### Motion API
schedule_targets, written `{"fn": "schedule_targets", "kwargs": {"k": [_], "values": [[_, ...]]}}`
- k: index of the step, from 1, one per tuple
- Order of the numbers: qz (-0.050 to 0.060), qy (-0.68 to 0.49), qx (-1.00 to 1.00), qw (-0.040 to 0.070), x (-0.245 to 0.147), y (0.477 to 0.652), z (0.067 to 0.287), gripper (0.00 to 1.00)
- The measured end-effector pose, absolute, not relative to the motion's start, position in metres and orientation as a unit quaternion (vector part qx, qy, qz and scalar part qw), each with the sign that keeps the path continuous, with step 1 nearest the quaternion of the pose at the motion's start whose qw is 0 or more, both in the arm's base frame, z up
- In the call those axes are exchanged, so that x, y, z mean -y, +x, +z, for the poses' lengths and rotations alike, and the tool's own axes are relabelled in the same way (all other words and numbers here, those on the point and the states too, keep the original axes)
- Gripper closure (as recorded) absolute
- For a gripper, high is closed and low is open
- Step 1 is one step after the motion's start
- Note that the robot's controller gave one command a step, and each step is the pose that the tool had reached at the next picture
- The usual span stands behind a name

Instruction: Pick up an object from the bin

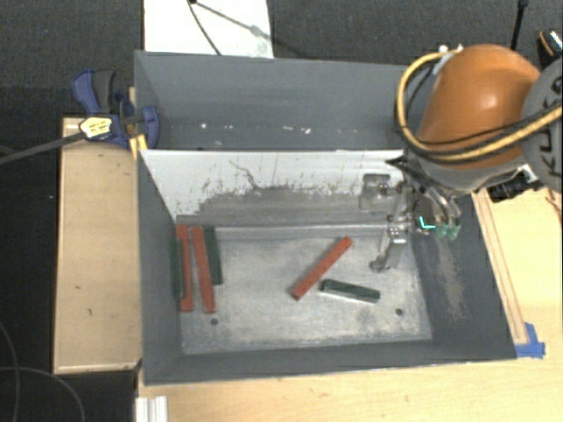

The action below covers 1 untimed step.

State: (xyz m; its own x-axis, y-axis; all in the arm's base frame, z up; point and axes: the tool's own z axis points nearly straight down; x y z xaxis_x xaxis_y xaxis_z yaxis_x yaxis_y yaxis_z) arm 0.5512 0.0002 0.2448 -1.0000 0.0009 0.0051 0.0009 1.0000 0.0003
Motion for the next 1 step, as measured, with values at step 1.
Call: {"fn": "schedule_targets", "kwargs": {"k": [1], "values": [[-0.001, -0.041, 0.999, 0.003, -0.0291, 0.5658, 0.0863, 0.00]]}}
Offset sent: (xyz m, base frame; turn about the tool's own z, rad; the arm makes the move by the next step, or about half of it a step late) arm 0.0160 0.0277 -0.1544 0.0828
